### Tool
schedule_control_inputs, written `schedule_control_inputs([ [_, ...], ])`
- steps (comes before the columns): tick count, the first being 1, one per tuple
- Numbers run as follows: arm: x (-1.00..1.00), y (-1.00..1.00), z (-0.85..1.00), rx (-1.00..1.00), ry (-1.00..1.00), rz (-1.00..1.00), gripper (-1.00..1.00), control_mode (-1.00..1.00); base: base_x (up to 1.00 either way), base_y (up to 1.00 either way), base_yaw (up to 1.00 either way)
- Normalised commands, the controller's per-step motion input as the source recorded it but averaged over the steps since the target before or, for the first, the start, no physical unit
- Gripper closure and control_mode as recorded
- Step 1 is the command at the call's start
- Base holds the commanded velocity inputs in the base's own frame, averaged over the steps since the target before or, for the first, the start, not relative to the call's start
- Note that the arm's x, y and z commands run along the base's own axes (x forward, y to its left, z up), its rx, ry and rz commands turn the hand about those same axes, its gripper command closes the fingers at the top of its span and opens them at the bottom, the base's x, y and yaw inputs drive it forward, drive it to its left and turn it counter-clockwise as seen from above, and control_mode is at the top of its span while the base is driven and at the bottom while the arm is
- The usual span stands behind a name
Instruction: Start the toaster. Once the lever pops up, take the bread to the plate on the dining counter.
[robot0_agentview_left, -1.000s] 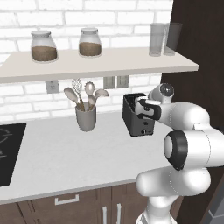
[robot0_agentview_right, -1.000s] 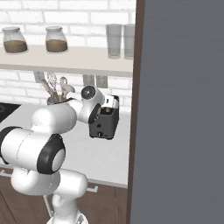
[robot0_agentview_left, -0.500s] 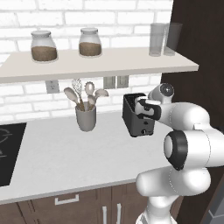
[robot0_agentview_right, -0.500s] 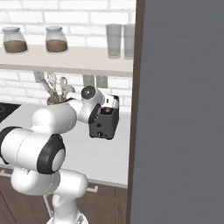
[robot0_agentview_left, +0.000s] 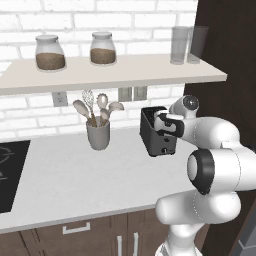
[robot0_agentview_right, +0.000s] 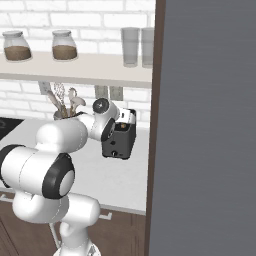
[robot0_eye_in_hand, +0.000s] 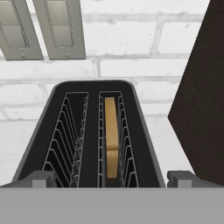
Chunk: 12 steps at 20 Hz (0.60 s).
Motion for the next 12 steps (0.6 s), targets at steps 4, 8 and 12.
schedule_control_inputs([
  [4,0.00,0.00,0.00,0.00,0.00,0.00,-1.00,-1.00,0.00,0.00,0.00],
  [8,0.00,0.00,0.00,0.00,0.00,0.00,-1.00,-1.00,0.00,0.00,0.00],
  [12,0.00,0.00,0.00,0.00,0.00,0.00,-1.00,-1.00,0.00,0.00,0.00],
])
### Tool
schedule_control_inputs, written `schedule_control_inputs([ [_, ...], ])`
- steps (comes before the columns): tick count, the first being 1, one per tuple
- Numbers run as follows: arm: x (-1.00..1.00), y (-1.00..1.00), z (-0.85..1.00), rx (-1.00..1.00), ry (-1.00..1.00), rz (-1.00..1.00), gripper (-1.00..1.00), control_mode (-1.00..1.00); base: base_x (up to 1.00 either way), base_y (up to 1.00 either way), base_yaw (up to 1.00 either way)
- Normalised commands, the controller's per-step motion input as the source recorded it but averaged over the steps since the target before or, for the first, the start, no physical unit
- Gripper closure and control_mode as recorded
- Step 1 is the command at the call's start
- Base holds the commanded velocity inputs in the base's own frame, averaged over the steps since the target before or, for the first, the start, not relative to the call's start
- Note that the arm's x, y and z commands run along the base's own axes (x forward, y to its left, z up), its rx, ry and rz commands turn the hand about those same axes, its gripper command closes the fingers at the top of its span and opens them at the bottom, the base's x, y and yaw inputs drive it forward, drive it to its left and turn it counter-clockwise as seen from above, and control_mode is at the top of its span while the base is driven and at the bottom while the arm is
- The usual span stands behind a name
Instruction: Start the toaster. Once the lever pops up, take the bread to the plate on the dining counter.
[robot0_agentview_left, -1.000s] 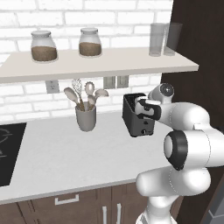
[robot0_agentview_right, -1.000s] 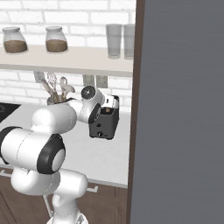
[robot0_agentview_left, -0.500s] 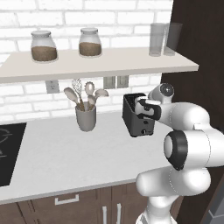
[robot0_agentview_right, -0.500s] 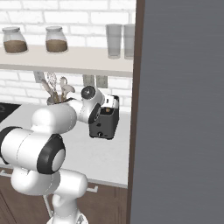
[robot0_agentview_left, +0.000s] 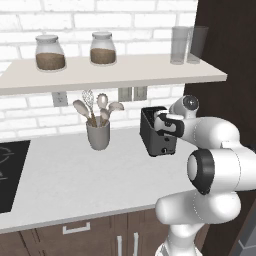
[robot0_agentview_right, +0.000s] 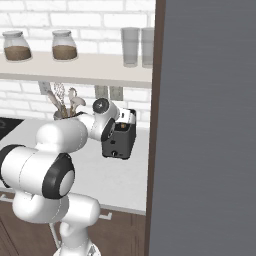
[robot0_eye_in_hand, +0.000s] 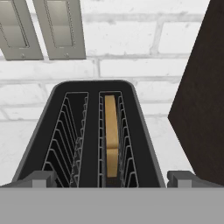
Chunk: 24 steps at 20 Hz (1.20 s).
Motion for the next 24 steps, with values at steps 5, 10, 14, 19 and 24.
schedule_control_inputs([
  [5,0.00,0.00,0.00,0.00,0.00,0.00,-1.00,-1.00,0.00,0.00,0.00],
  [10,0.00,0.00,0.00,0.00,0.00,0.00,-1.00,-1.00,0.00,0.00,0.00],
  [14,0.00,0.00,0.00,0.00,0.00,0.00,-1.00,-1.00,0.00,0.00,0.00],
  [19,0.00,0.00,0.00,0.00,0.00,0.00,-1.00,-1.00,0.00,0.00,0.00],
  [24,0.00,0.00,0.00,0.00,0.00,0.00,-1.00,-1.00,0.00,0.00,0.00],
])
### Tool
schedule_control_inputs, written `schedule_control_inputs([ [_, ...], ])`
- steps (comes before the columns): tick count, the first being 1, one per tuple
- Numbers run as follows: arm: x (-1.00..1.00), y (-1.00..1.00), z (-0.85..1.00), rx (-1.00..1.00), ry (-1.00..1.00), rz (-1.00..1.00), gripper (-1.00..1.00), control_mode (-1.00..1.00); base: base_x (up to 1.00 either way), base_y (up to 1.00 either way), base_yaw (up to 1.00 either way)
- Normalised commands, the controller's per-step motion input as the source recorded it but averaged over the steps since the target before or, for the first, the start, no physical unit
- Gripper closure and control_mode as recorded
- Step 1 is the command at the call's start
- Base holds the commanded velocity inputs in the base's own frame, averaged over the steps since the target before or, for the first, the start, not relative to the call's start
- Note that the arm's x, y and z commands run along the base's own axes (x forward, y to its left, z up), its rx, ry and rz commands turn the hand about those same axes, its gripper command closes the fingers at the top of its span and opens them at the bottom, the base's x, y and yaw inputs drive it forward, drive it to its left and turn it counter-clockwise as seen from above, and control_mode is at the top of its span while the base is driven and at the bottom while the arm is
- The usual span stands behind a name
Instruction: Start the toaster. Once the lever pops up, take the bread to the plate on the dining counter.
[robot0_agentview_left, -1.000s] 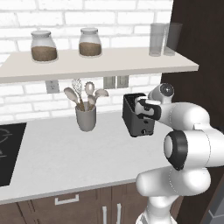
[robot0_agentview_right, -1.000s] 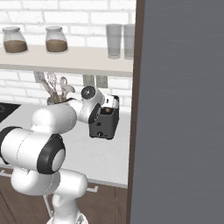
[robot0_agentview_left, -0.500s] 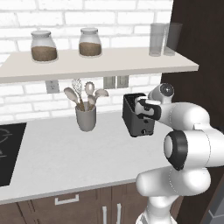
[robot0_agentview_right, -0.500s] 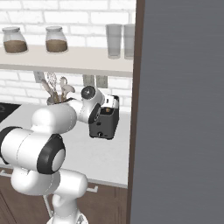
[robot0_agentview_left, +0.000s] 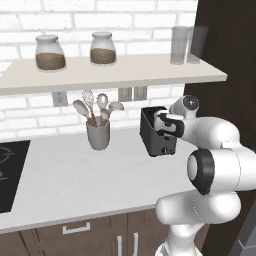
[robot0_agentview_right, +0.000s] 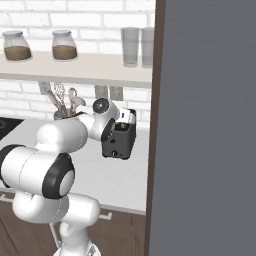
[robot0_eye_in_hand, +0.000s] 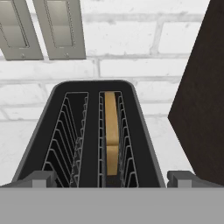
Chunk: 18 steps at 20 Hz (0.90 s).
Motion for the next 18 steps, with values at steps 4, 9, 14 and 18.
schedule_control_inputs([
  [4,0.00,0.00,0.00,0.00,0.00,0.00,-1.00,-1.00,0.00,0.00,0.00],
  [9,0.00,0.00,0.00,0.00,0.00,0.00,-1.00,-1.00,0.00,0.00,0.00],
  [14,0.00,0.00,0.00,0.00,0.00,0.00,-1.00,-1.00,0.00,0.00,0.00],
  [18,0.00,0.00,0.00,0.00,0.00,0.00,-1.00,-1.00,0.00,0.00,0.00],
])
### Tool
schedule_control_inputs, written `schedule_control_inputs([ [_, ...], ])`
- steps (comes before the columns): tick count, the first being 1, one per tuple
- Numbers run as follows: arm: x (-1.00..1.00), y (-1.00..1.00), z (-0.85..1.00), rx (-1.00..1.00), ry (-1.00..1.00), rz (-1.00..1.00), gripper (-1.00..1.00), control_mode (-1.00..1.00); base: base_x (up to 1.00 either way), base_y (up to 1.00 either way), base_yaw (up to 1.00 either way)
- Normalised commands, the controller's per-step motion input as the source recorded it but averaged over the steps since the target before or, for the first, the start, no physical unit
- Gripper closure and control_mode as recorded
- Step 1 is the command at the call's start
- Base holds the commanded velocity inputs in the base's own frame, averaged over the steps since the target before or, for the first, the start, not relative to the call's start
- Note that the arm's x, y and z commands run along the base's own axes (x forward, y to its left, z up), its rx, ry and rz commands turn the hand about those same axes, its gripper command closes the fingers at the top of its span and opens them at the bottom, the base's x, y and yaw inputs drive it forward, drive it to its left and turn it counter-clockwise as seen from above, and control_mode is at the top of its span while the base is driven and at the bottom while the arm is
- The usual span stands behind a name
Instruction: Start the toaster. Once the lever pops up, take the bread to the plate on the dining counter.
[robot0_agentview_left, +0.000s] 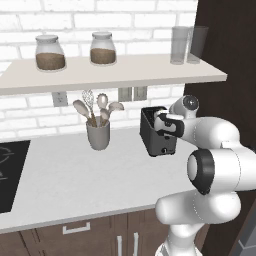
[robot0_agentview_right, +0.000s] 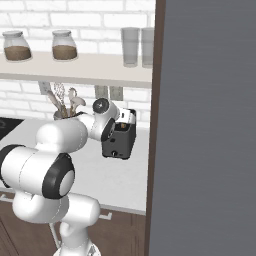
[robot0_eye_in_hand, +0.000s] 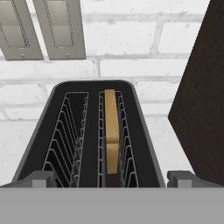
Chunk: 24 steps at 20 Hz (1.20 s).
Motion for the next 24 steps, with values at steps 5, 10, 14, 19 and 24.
schedule_control_inputs([
  [5,0.00,0.00,0.00,0.00,0.00,0.00,-1.00,-1.00,0.00,0.00,0.00],
  [10,0.00,0.00,0.00,0.00,0.00,0.00,-1.00,-1.00,0.00,0.00,0.00],
  [14,0.00,0.00,0.00,0.00,0.00,0.00,-1.00,-1.00,0.00,0.00,0.00],
  [19,0.00,0.00,0.00,0.00,0.00,0.00,-1.00,-1.00,0.00,0.00,0.00],
  [24,0.00,0.00,0.00,0.00,0.00,0.00,-1.00,-1.00,0.00,0.00,0.00],
])
